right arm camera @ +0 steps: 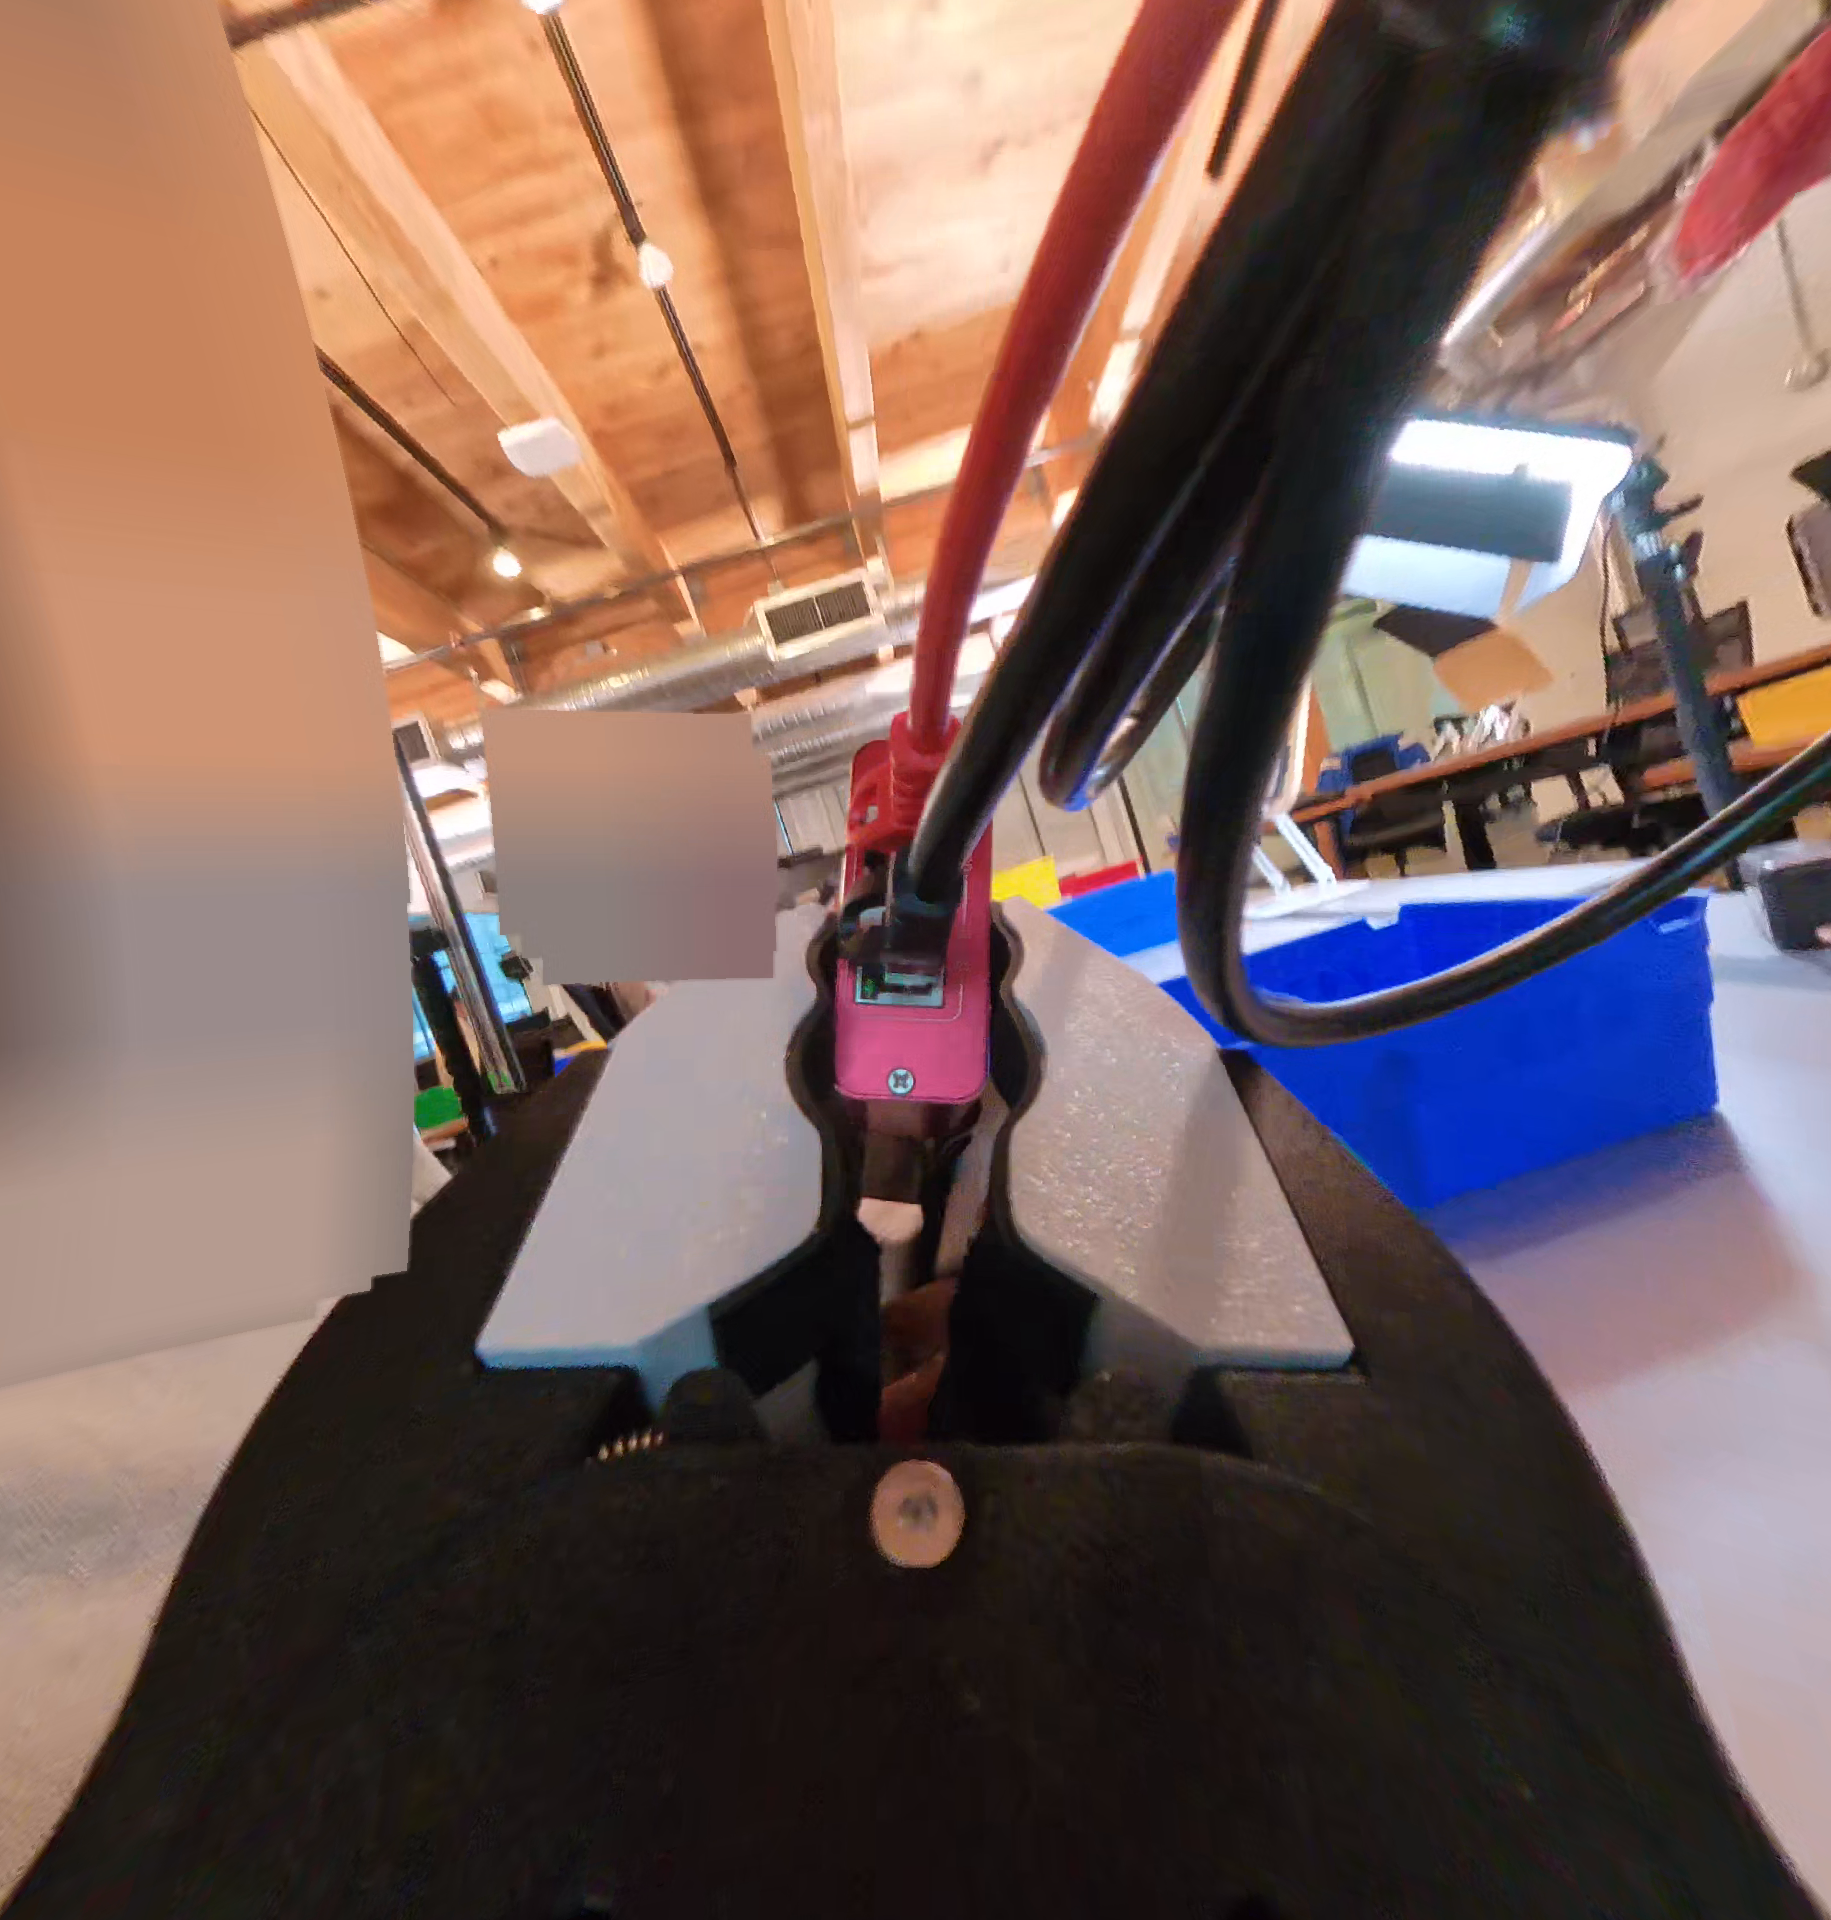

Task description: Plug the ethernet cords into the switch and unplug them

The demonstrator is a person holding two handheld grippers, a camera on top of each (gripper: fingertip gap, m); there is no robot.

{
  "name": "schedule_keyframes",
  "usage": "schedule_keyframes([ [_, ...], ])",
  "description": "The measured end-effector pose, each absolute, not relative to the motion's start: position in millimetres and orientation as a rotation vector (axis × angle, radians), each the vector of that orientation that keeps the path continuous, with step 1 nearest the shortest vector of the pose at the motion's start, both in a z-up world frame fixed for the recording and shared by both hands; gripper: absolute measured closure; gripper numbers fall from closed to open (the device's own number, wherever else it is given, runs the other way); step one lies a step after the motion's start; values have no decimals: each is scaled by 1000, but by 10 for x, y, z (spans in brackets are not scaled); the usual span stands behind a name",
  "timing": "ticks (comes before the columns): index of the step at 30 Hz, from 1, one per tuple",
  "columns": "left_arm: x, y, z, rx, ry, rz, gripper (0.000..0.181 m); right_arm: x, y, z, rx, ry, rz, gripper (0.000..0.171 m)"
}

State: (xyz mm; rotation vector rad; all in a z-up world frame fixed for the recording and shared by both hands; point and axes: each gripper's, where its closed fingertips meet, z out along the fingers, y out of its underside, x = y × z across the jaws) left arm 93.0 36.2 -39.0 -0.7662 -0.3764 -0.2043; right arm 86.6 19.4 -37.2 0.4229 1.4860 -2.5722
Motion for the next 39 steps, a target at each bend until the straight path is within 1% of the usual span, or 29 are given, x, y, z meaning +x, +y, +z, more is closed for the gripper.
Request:
schedule_keyframes([
  [1,911,314,-408,-735,-376,-241,148,844,182,-409,447,1554,-2545,144],
  [2,878,274,-430,-710,-387,-272,153,829,185,-444,464,1623,-2512,143],
  [5,818,214,-475,-705,-393,-293,154,811,315,-426,476,1666,-2492,138],
  [8,804,209,-485,-762,-378,-237,154,808,379,-463,470,1718,-2452,143],
  [9,822,219,-483,-785,-362,-224,153,804,367,-497,463,1749,-2445,150],
  [10,835,224,-485,-805,-350,-214,153,811,365,-507,445,1756,-2454,153],
  [13,825,240,-511,-867,-339,-231,153,813,348,-514,434,1699,-2464,155],
  [15,840,333,-608,-986,-326,-216,146,814,268,-584,439,1743,-2433,155],
  [17,853,343,-648,-1048,-304,-161,150,838,210,-584,416,1718,-2430,155],
  [20,862,312,-667,-1084,-283,-159,152,847,194,-625,396,1719,-2373,155],
  [23,834,251,-676,-1027,-289,-186,152,849,284,-659,377,1735,-2331,149],
  [24,823,234,-674,-1010,-293,-206,147,833,303,-706,383,1789,-2316,150],
  [25,819,229,-667,-1003,-296,-208,147,818,313,-749,388,1852,-2307,152],
  [27,808,249,-693,-1032,-299,-175,147,811,313,-751,381,1896,-2322,152],
  [28,805,261,-705,-1039,-299,-162,152,811,305,-738,384,1886,-2331,150],
  [29,805,267,-708,-1037,-300,-160,152,806,293,-739,390,1881,-2335,150],
  [30,808,275,-717,-1039,-298,-161,147,801,283,-744,393,1879,-2341,151],
  [32,811,296,-741,-1056,-296,-145,148,790,267,-751,401,1878,-2349,151],
  [33,813,305,-751,-1063,-295,-133,152,786,262,-754,407,1876,-2346,150],
  [34,817,310,-750,-1065,-292,-125,148,783,258,-759,409,1881,-2344,150],
  [36,816,315,-758,-1070,-292,-119,147,770,260,-773,405,1921,-2359,152],
  [38,787,323,-783,-1088,-304,-87,148,739,265,-792,399,2005,-2398,152],
  [39,776,328,-797,-1098,-306,-63,152,721,269,-804,394,2053,-2417,152],
])
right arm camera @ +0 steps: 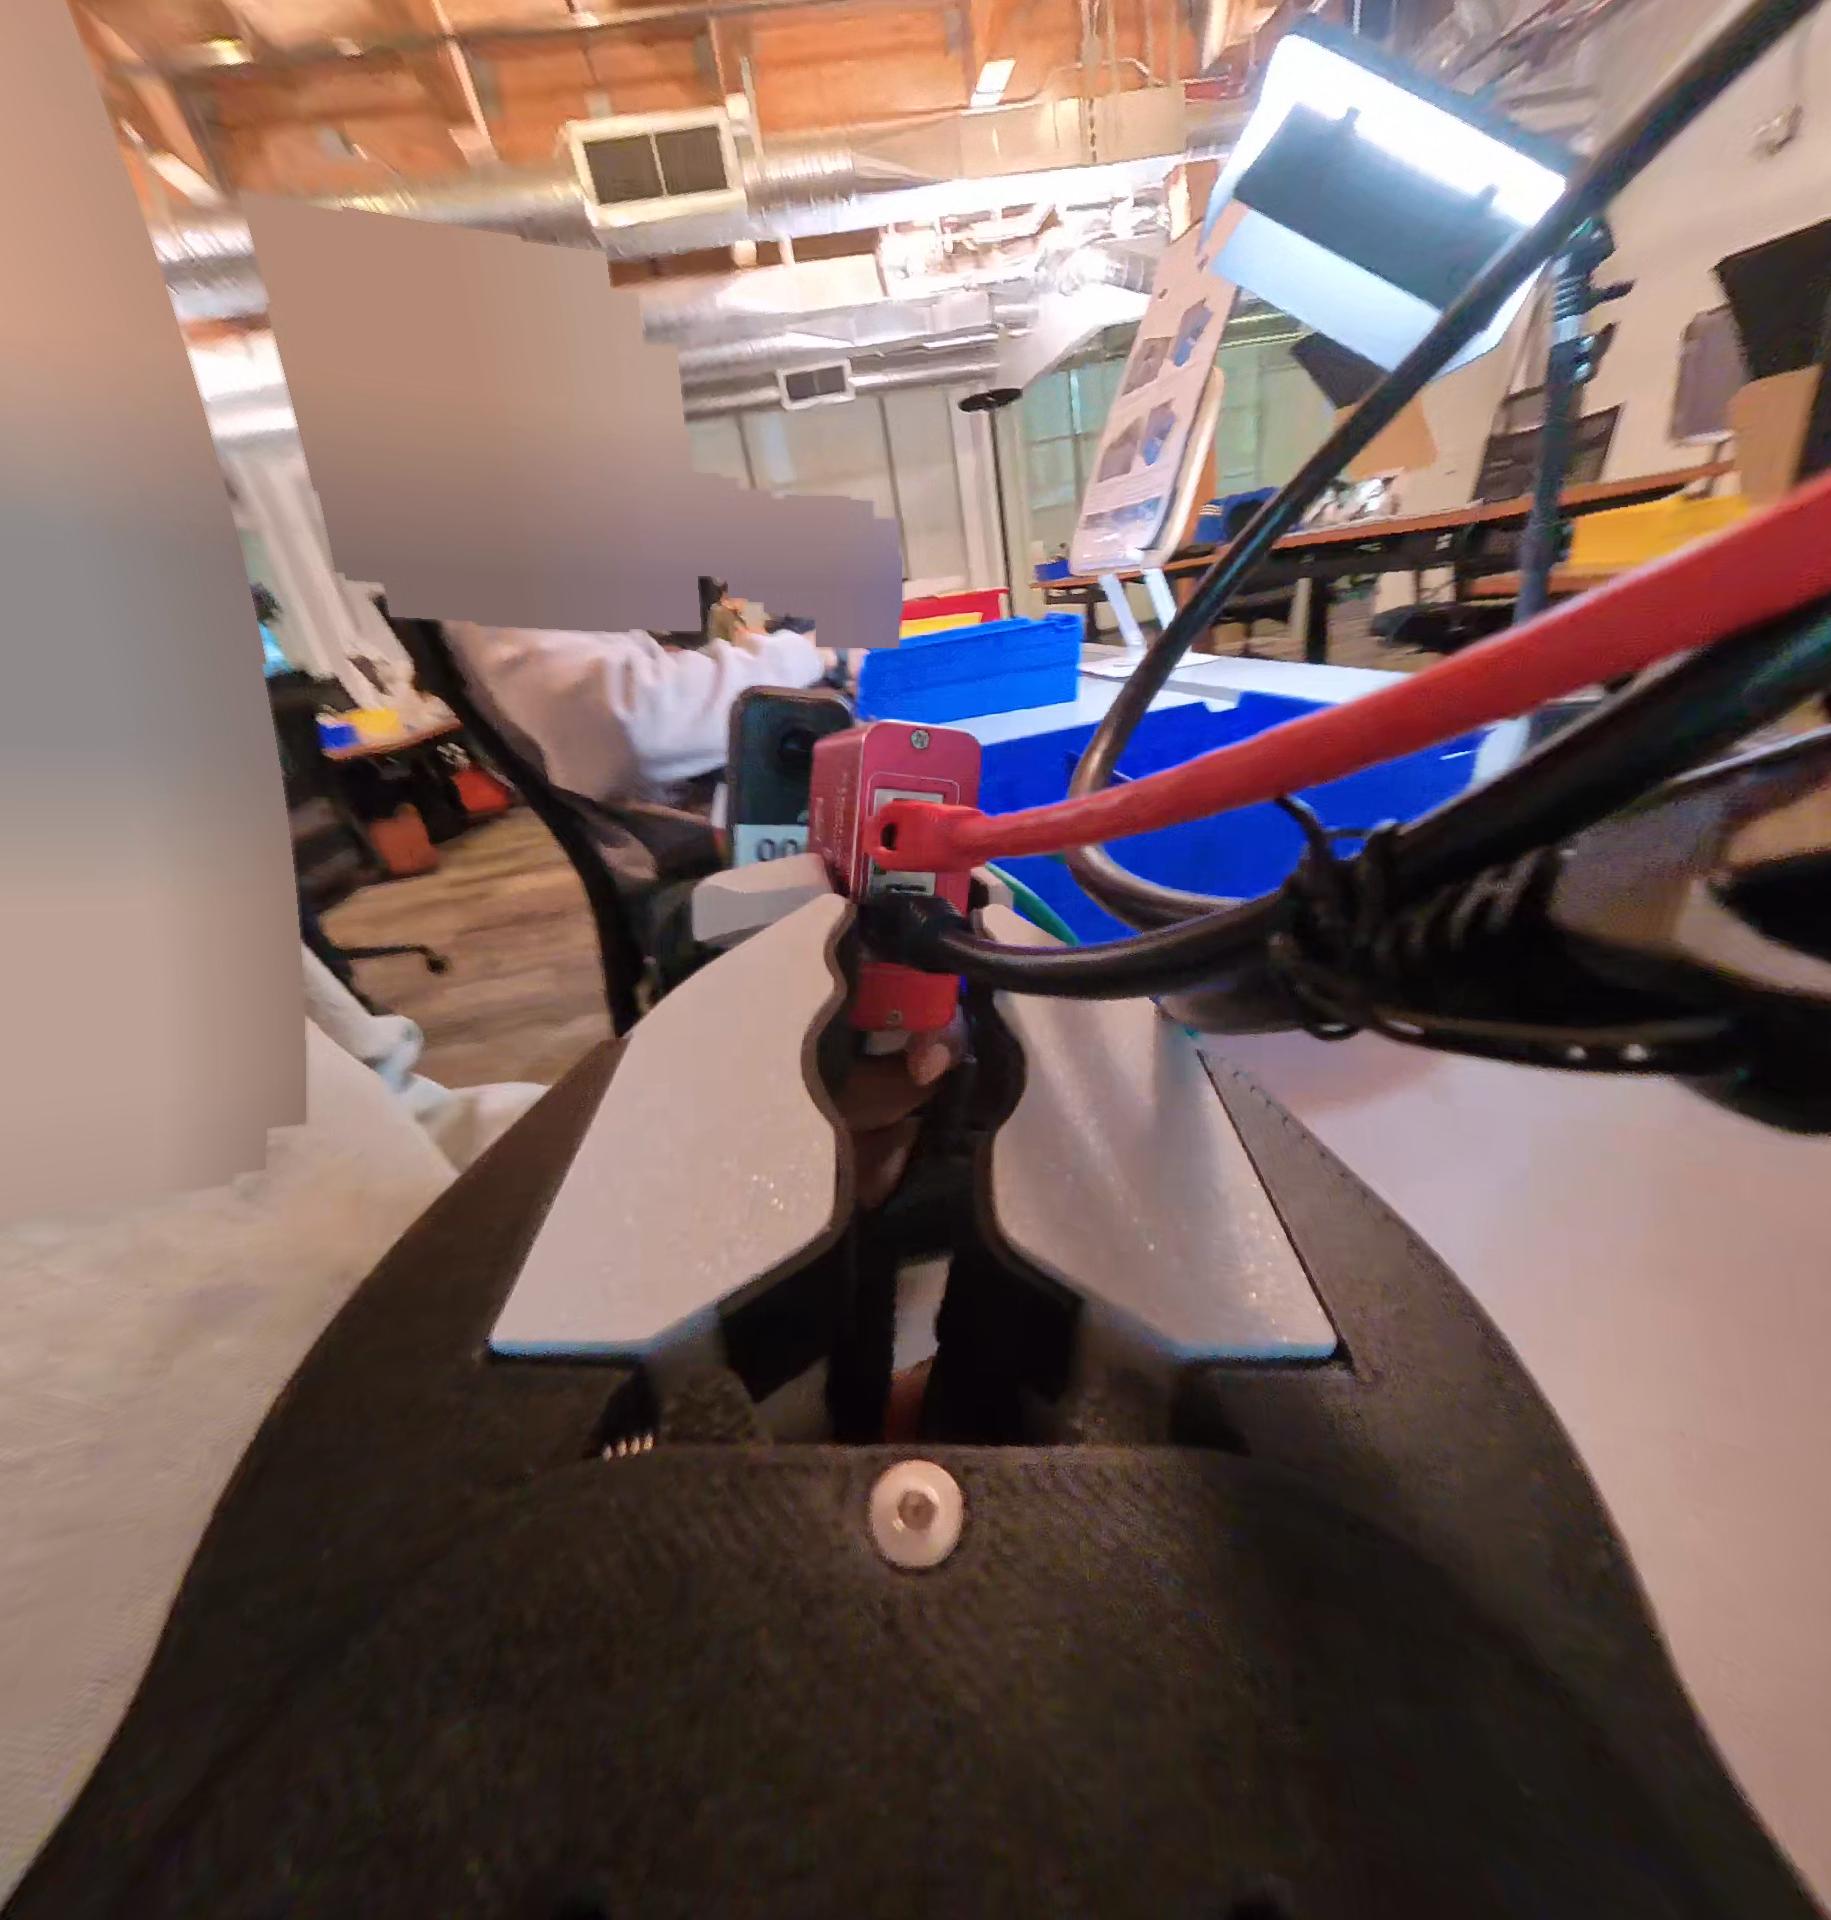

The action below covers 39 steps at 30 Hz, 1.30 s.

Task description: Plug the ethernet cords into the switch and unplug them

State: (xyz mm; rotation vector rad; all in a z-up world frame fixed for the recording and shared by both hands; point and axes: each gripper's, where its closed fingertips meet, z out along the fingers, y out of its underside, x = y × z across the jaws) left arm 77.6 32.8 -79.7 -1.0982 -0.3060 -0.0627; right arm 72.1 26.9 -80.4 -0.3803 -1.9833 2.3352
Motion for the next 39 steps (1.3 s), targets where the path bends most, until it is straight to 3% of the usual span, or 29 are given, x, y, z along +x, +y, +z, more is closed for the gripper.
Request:
schedule_keyframes([
  [10,704,290,-787,-1097,-339,65,152,598,253,-760,-289,-1675,2130,151],
  [24,767,246,-662,-970,-310,-161,151,646,291,-560,-300,-1559,2142,154],
  [27,820,-189,-435,-728,-235,-209,153,327,1287,-357,-517,-1234,2035,158],
  [31,711,-96,-511,-801,-286,-154,148,281,2171,-376,-676,-1331,1857,158],
  [39,781,120,-611,-925,-266,-129,152,83,2944,-1212,-1116,-1654,1040,157],
])
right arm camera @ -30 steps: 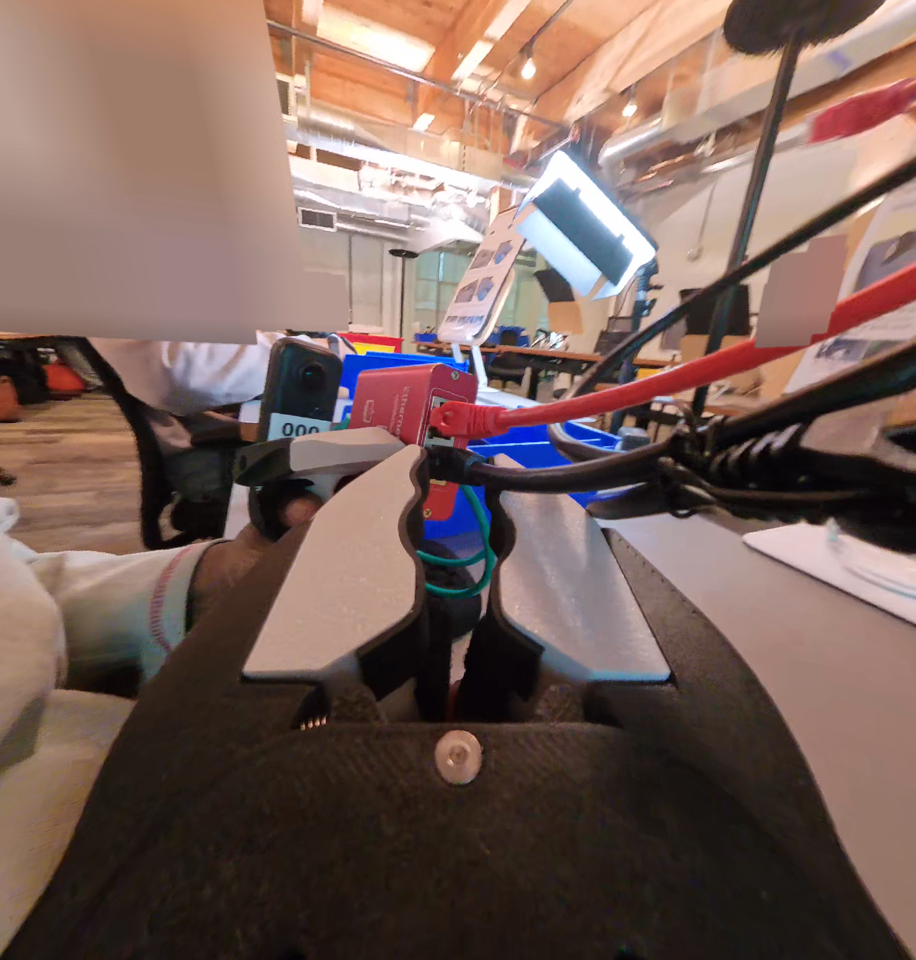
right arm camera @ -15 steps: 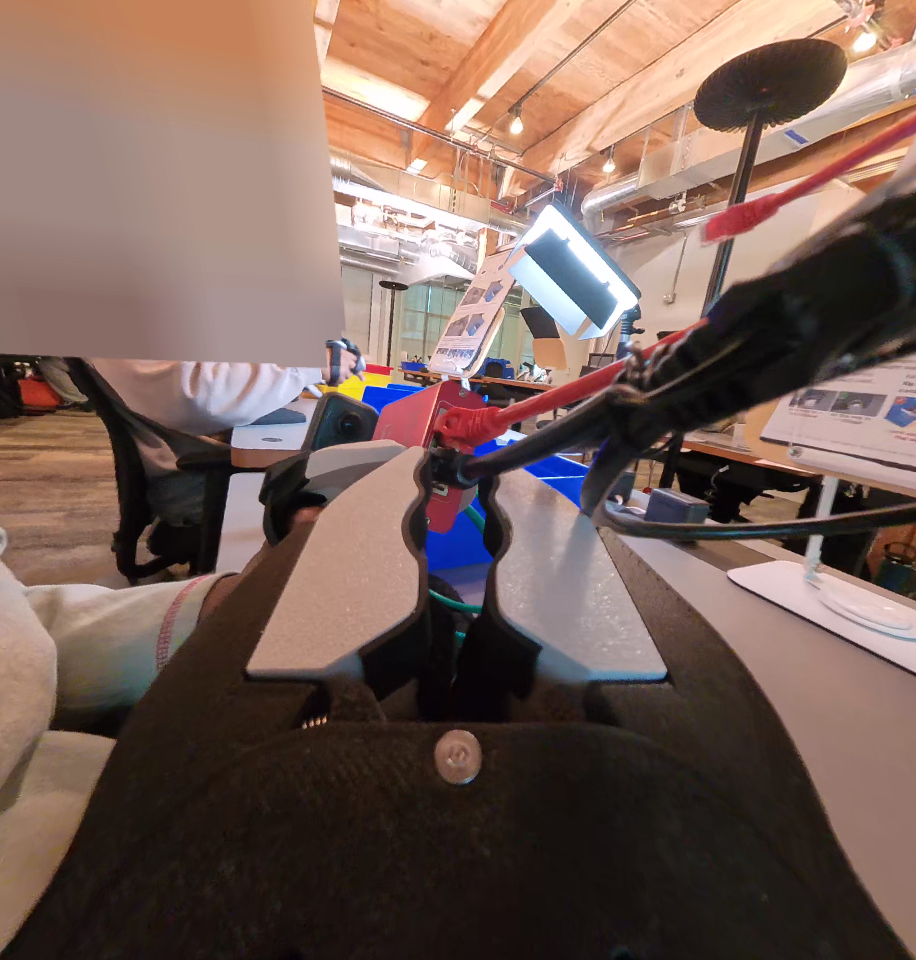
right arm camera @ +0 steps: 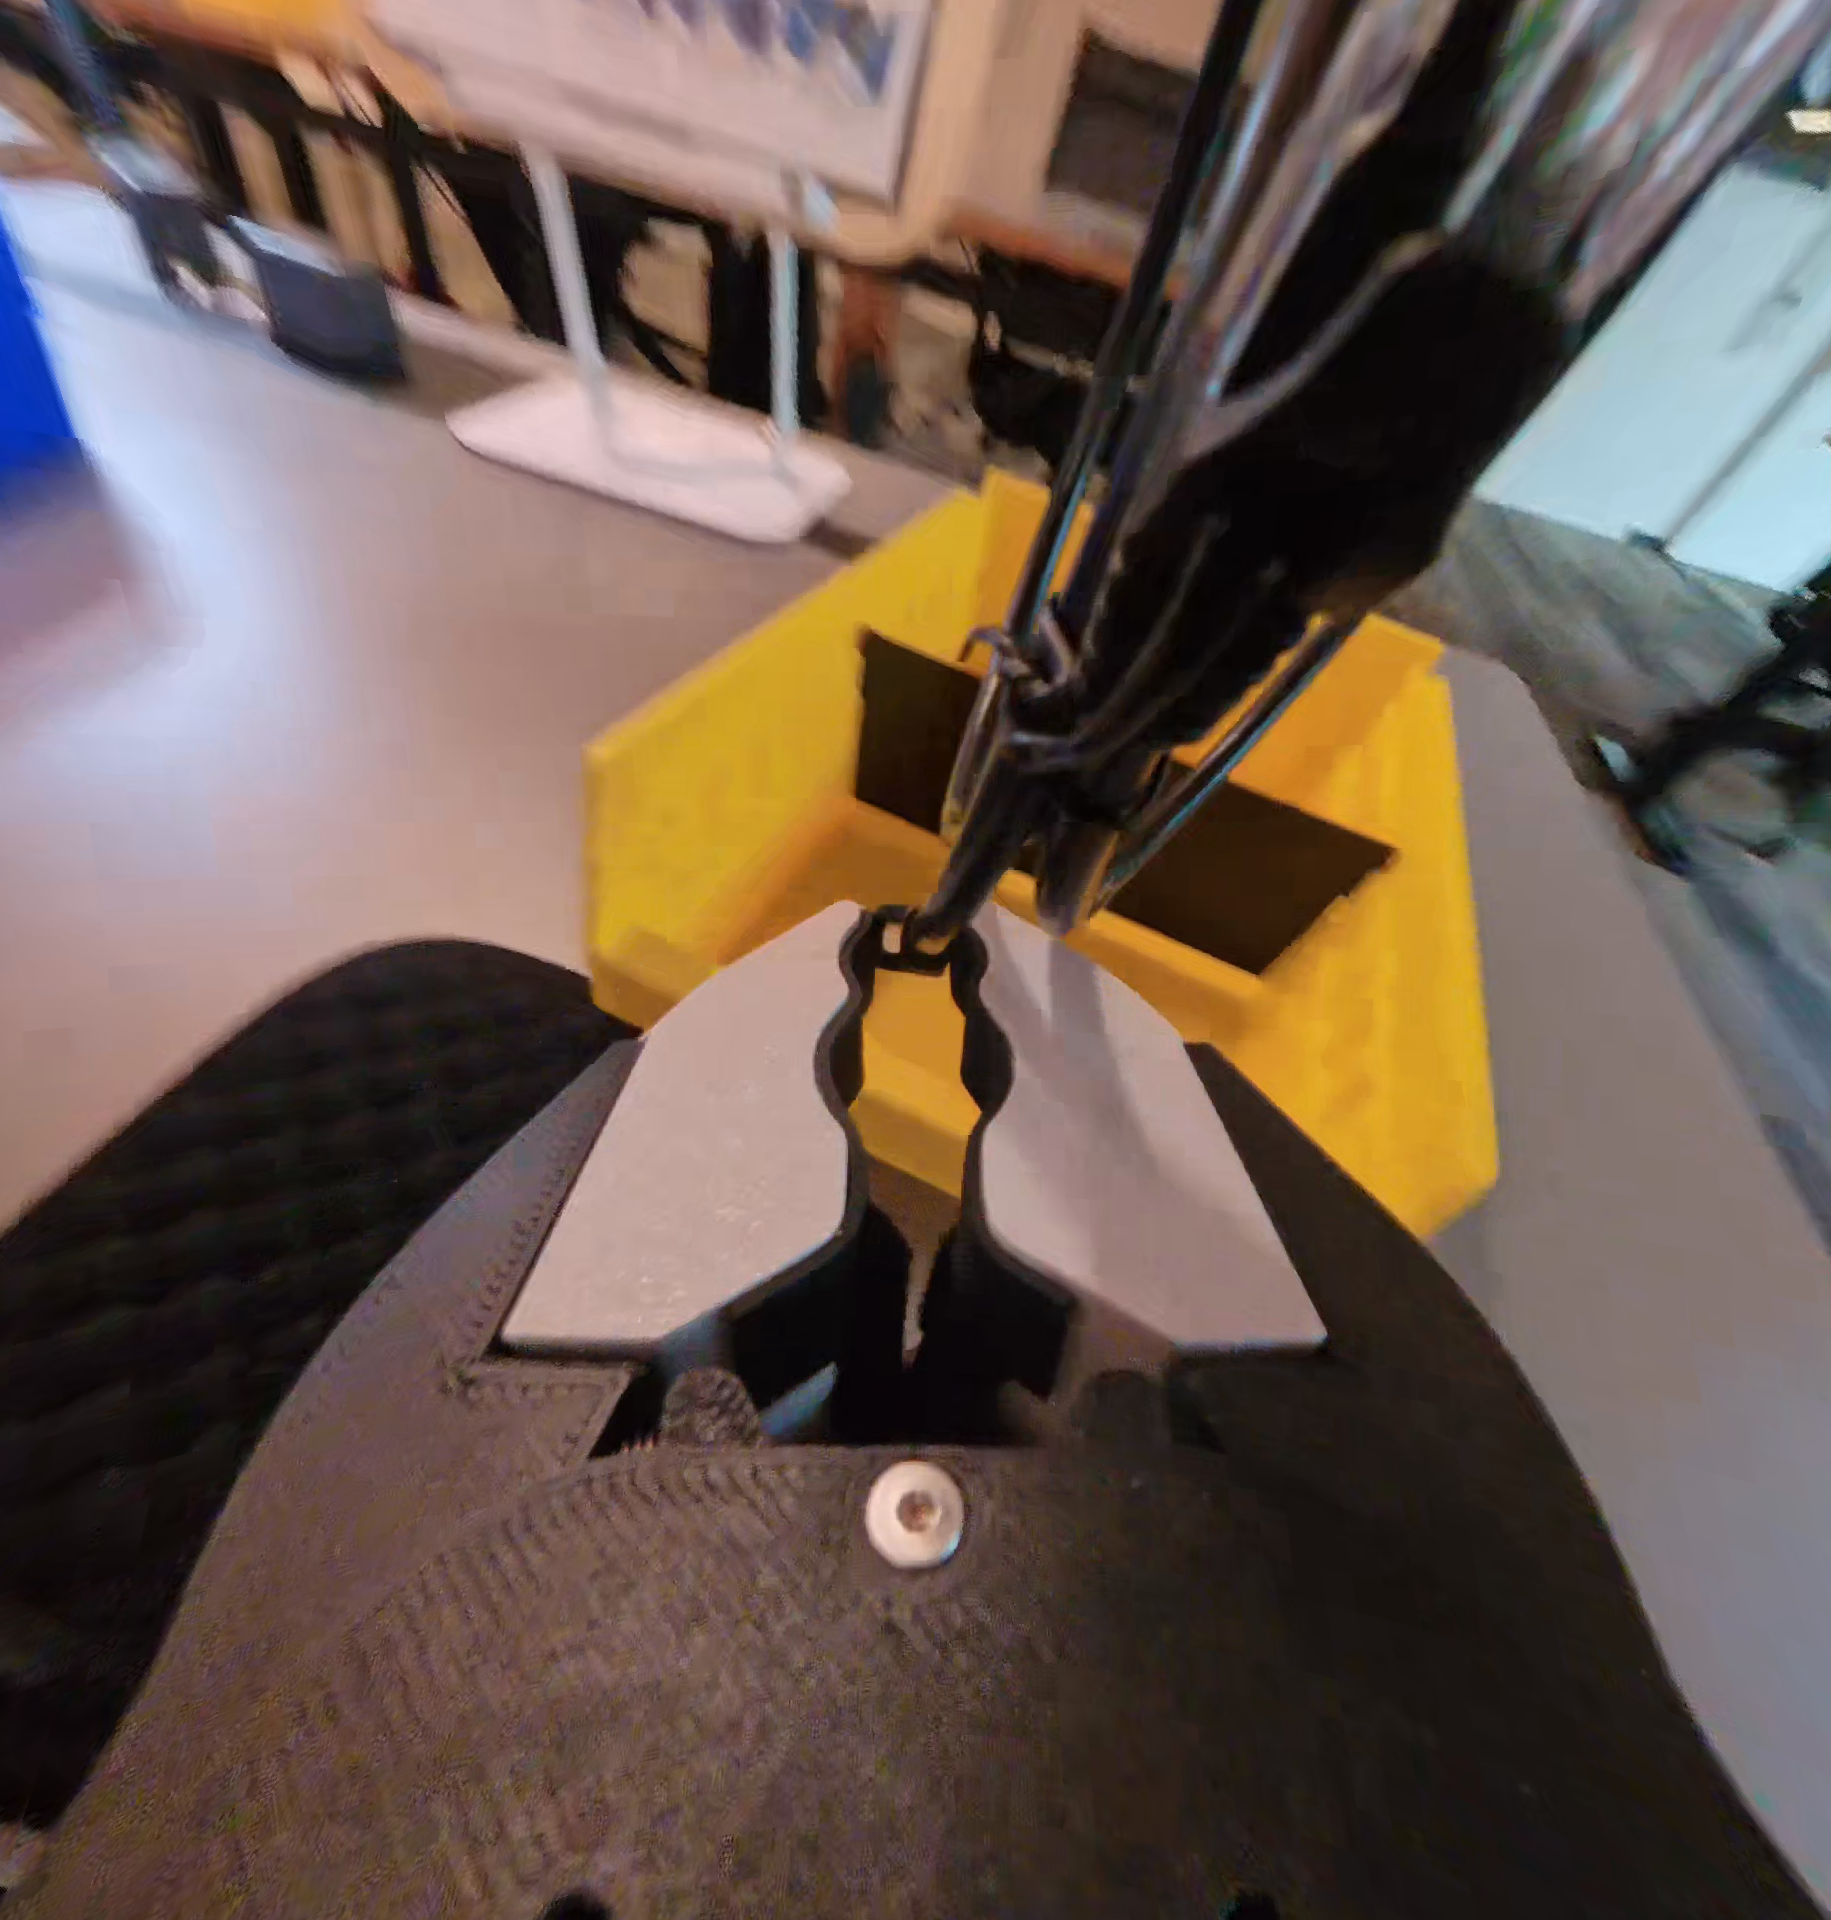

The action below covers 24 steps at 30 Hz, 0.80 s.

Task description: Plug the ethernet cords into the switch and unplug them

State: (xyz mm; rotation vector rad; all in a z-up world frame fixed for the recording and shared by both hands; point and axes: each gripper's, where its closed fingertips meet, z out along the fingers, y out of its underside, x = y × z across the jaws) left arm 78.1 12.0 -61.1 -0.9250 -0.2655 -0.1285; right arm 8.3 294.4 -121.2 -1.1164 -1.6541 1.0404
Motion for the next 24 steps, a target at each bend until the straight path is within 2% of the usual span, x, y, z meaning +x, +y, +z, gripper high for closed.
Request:
schedule_keyframes([
  [8,749,108,-631,-922,-291,-140,149,-38,3263,-1495,-1293,-1566,699,157],
  [11,736,110,-646,-928,-300,-146,149,-138,3180,-1597,-1321,-1580,745,156],
  [14,727,121,-638,-930,-300,-148,149,-186,3060,-1591,-1294,-1609,784,141],
  [21,722,115,-641,-929,-305,-151,149,-189,2836,-1399,-1181,-1597,1030,137],
  [24,705,128,-653,-938,-314,-148,150,-140,3068,-1410,-1232,-1553,925,131],
])
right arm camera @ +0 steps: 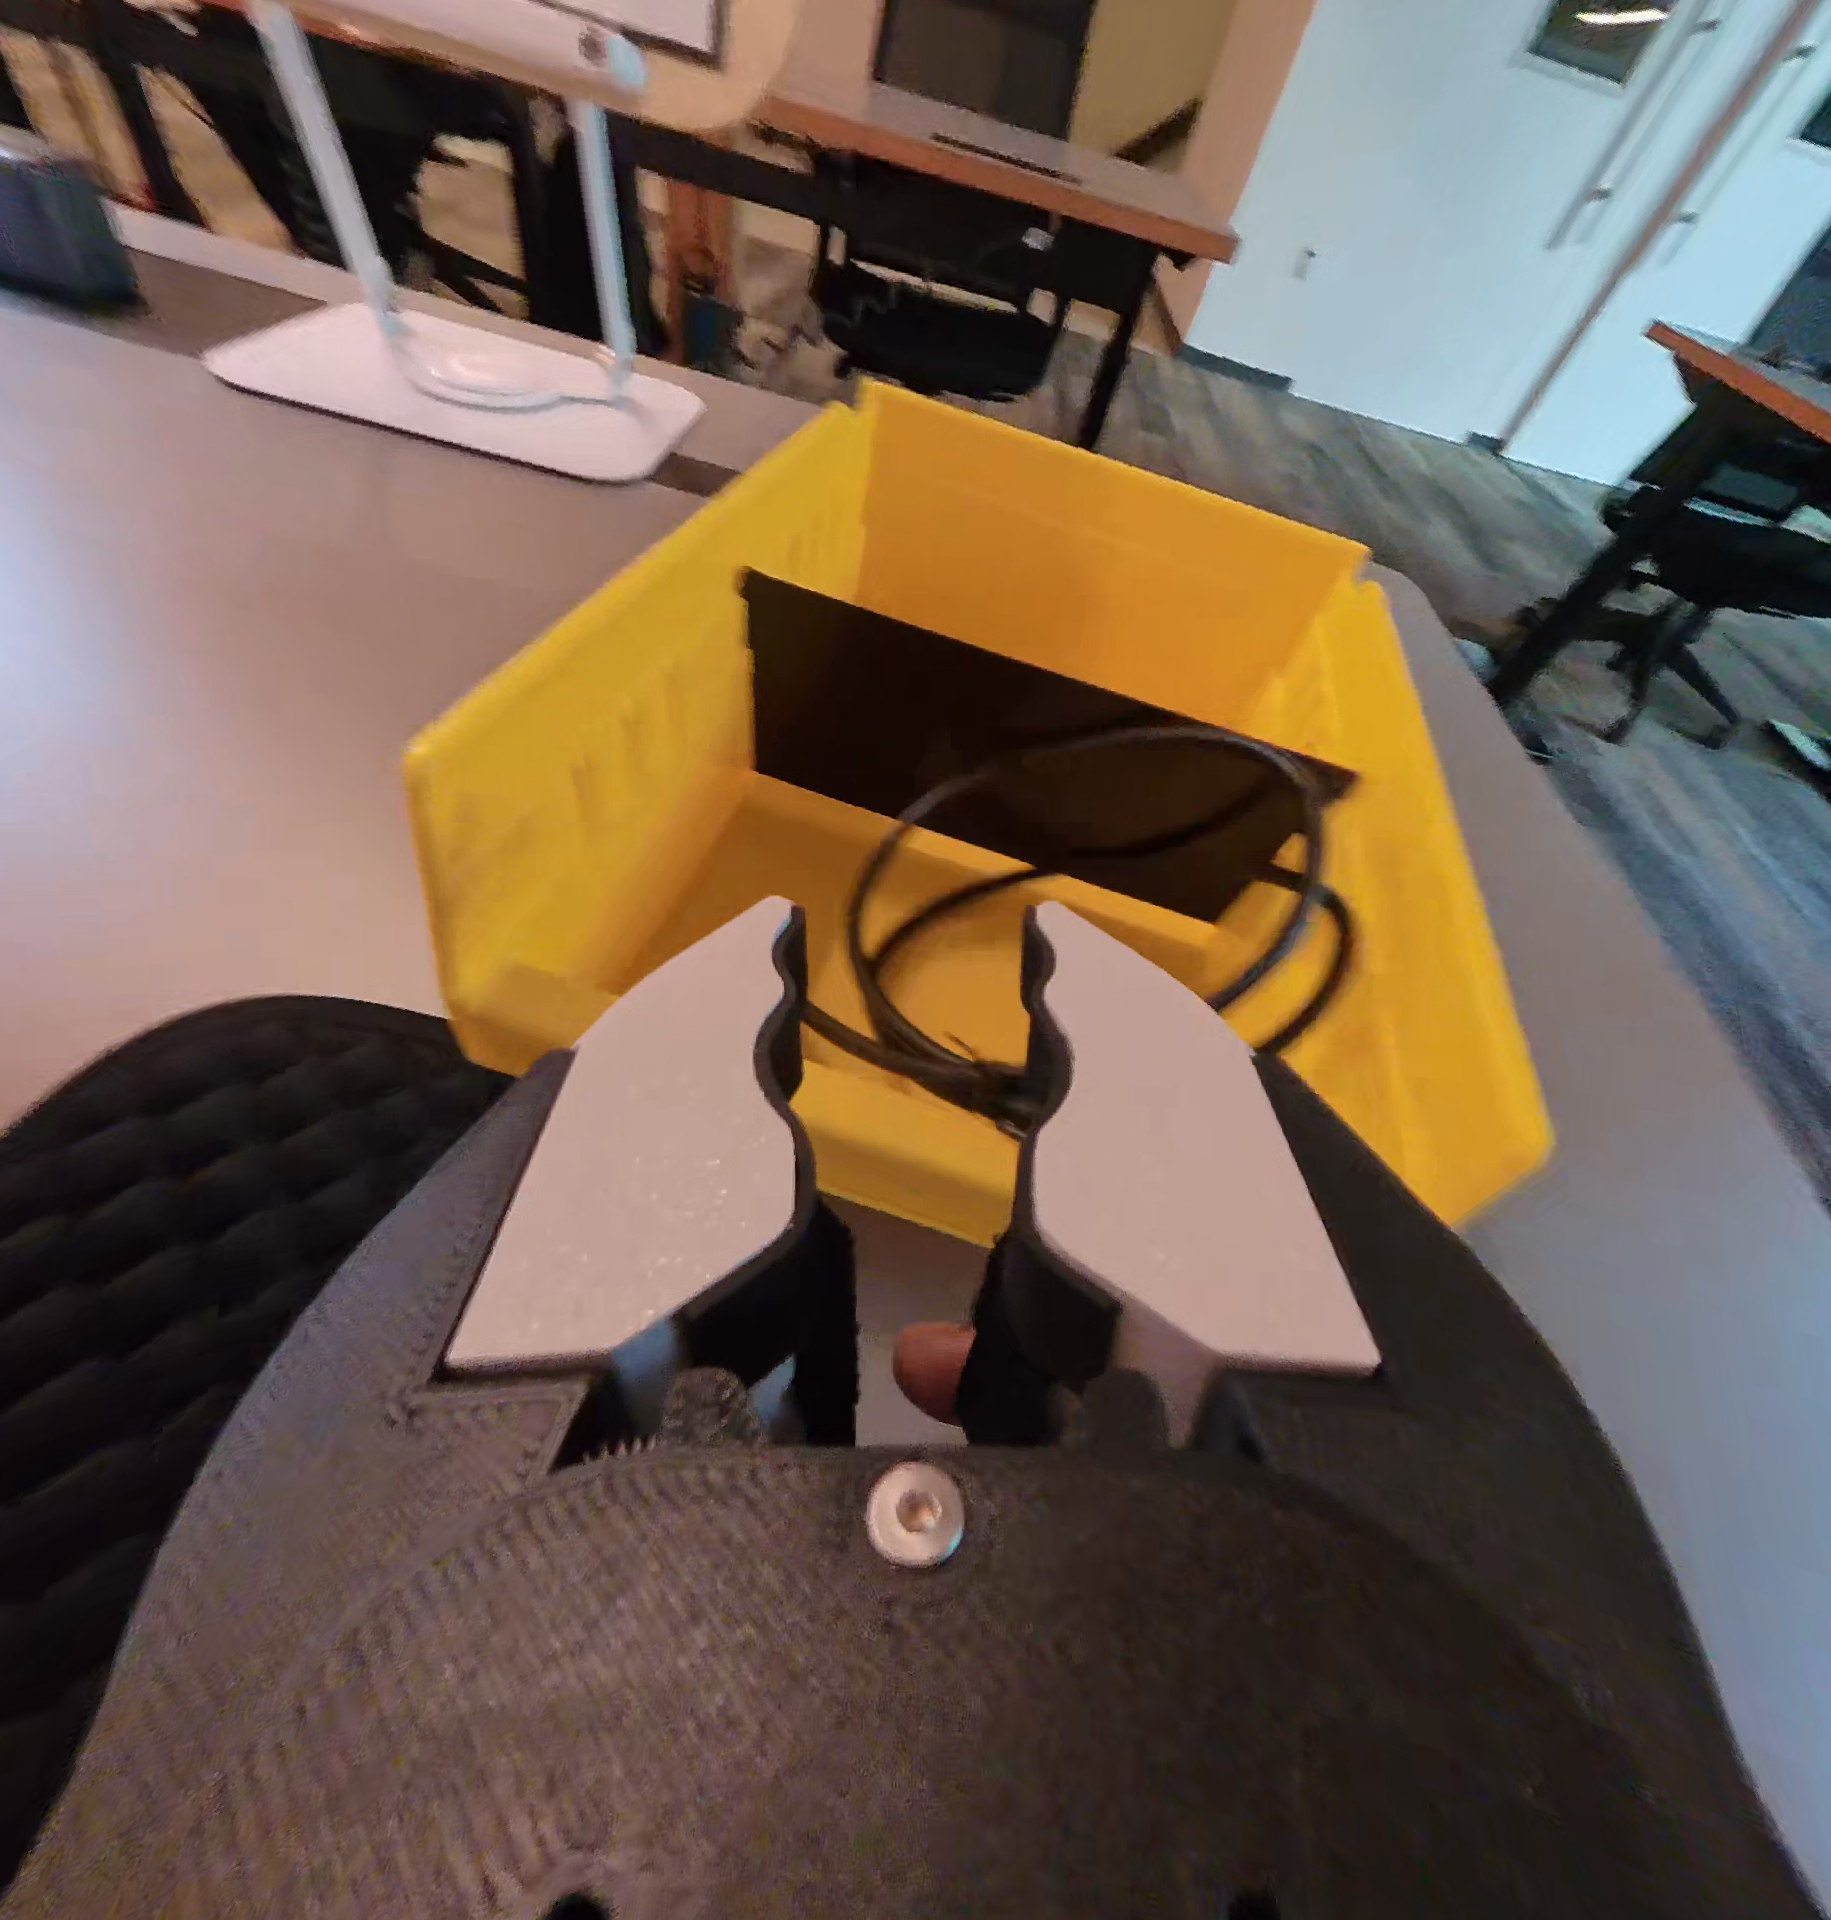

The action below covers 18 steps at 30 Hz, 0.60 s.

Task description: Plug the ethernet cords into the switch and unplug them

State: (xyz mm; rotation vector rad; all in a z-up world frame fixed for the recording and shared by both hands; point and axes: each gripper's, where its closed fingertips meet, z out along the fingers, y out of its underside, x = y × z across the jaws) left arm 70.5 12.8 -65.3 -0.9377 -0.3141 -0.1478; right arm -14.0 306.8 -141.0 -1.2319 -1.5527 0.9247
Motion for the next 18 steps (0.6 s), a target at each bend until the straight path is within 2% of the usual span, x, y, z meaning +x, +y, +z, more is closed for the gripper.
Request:
schedule_keyframes([
  [3,707,134,-659,-941,-313,-149,150,-73,3250,-1409,-1260,-1528,869,129],
  [7,670,161,-711,-972,-346,-135,151,-17,2973,-1208,-1211,-1520,1171,133],
  [13,657,183,-724,-985,-350,-132,151,358,1620,-564,-770,-1636,2150,141],
  [18,673,194,-722,-987,-340,-130,151,613,665,-753,-590,-2007,2336,137],
])
